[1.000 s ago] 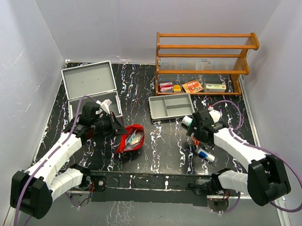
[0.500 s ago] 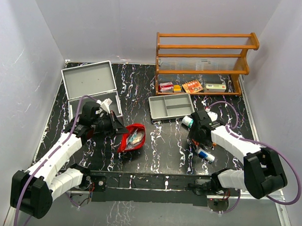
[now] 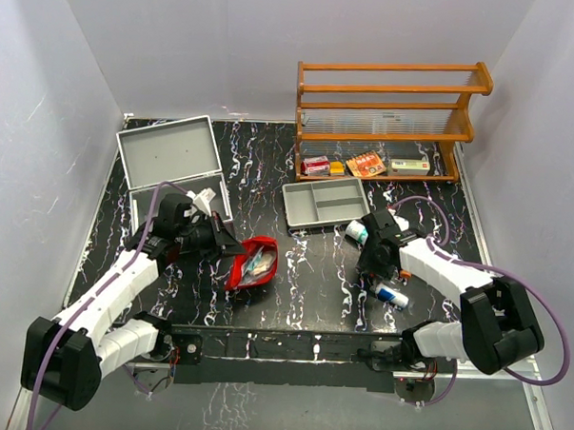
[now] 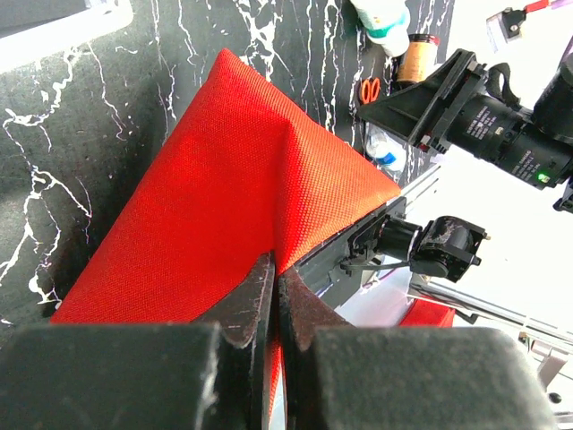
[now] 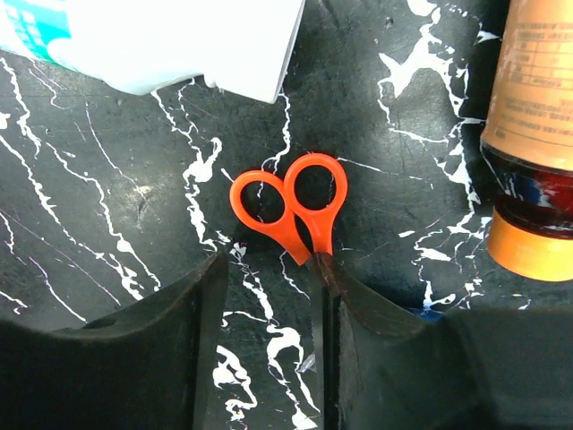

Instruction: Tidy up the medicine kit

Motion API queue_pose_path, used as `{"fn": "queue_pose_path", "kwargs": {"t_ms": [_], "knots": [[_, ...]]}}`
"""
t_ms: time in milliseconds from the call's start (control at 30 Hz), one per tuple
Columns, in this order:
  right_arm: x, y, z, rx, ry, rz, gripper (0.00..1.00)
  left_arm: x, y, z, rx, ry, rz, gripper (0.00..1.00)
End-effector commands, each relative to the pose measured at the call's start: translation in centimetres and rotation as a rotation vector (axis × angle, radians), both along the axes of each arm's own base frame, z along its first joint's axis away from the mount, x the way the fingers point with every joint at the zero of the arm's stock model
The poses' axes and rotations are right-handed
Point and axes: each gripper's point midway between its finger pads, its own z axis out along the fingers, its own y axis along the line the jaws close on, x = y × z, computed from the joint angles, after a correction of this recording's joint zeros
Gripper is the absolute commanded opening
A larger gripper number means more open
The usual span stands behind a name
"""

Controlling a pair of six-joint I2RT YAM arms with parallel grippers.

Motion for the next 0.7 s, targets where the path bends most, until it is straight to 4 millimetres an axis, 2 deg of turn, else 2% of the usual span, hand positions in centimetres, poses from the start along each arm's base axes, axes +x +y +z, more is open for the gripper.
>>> {"fn": "queue_pose_path", "kwargs": {"t_ms": [0, 100, 167, 267, 400, 533, 667], "knots": [[0.6, 1.5, 0.0, 0.058, -0.026, 0.001, 0.37, -0.4, -0.5, -0.1, -0.018, 0.000, -0.048, 0.00], [1.0, 2.4, 0.4, 0.086, -0.039, 0.016, 0.35, -0.2, -0.6, -0.3, -0.020, 0.003, -0.046, 0.00], [1.4, 2.2, 0.9, 0.072, -0.059, 0.013, 0.34, -0.1, -0.6, -0.2, -0.022, 0.002, -0.045, 0.00], [2.1, 0.0, 1.7, -0.044, -0.093, -0.036, 0.36, 0.0, -0.7, -0.1, -0.024, 0.002, -0.045, 0.00], [2.2, -1.5, 2.4, -0.117, -0.121, -0.069, 0.47, 0.0, -0.6, -0.1, -0.019, -0.001, -0.045, 0.00], [1.8, -1.8, 1.9, -0.125, -0.112, -0.067, 0.51, 0.0, -0.6, -0.2, -0.018, 0.004, -0.044, 0.00], [1.5, -1.2, 0.8, -0.110, -0.071, -0.014, 0.51, 0.0, -0.7, -0.1, -0.020, 0.004, -0.042, 0.00]]}}
